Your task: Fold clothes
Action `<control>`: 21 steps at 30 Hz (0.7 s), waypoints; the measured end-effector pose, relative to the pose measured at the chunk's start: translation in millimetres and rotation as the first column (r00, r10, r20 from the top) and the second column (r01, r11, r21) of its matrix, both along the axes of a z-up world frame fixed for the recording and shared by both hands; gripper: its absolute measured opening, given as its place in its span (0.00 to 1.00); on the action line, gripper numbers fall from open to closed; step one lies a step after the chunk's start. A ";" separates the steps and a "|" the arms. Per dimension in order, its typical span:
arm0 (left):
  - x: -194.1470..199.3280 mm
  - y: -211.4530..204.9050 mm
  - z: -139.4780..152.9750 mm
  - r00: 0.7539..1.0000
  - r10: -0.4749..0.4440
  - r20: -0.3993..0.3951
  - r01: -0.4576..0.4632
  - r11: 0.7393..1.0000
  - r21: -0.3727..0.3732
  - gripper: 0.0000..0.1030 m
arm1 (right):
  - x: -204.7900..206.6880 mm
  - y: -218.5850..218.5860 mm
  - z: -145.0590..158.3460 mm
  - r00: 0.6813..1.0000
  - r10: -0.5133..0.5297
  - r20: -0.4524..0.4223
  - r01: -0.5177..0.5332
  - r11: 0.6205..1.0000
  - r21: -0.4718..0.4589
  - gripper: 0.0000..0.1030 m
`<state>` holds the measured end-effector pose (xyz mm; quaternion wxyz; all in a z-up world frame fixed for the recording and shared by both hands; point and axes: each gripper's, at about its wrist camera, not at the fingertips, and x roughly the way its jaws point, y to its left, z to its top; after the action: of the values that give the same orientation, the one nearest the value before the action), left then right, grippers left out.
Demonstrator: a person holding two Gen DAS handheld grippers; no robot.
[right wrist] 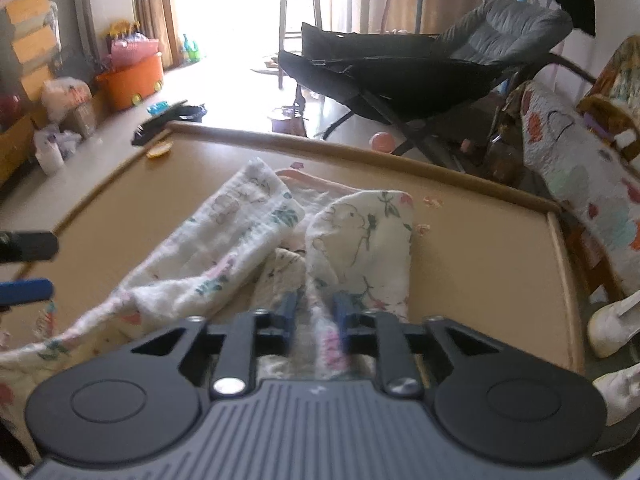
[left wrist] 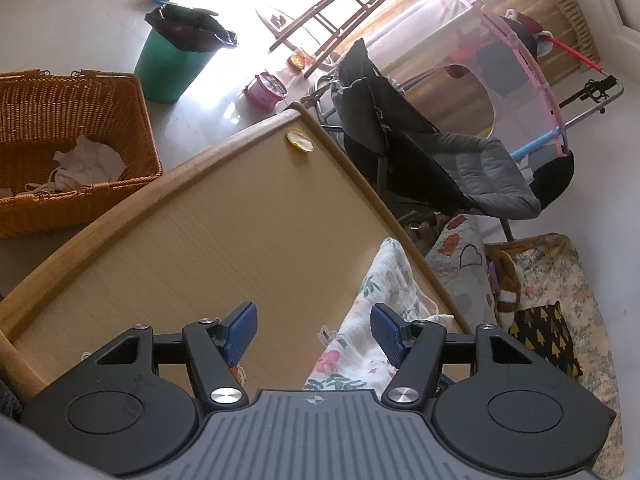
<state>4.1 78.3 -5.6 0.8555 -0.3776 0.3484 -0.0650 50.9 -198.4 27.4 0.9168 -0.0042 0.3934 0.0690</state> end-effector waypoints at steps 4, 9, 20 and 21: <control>0.2 0.6 -0.4 1.000 -0.004 0.000 0.004 1.000 0.002 0.63 | -2.5 -1.8 6.3 1.000 -0.013 0.019 0.012 0.999 0.035 0.37; 0.5 1.0 -0.9 1.000 -0.005 -0.001 0.005 1.000 0.003 0.63 | -0.2 -2.2 7.1 1.000 -0.006 0.023 0.005 0.999 0.041 0.38; 0.6 -1.1 -2.1 1.000 -0.019 -0.007 0.019 0.999 0.030 0.63 | -0.8 2.1 -0.9 1.000 0.021 -0.019 -0.020 0.999 0.048 0.40; 0.5 -1.6 -2.1 1.000 -0.020 -0.008 0.020 0.999 0.036 0.63 | -2.1 1.1 1.9 1.000 0.014 -0.014 -0.013 0.998 0.059 0.40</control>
<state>4.6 76.7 -7.7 0.8602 -0.3588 0.3564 -0.0659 48.8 -197.3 29.2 0.9131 0.0205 0.3978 0.0867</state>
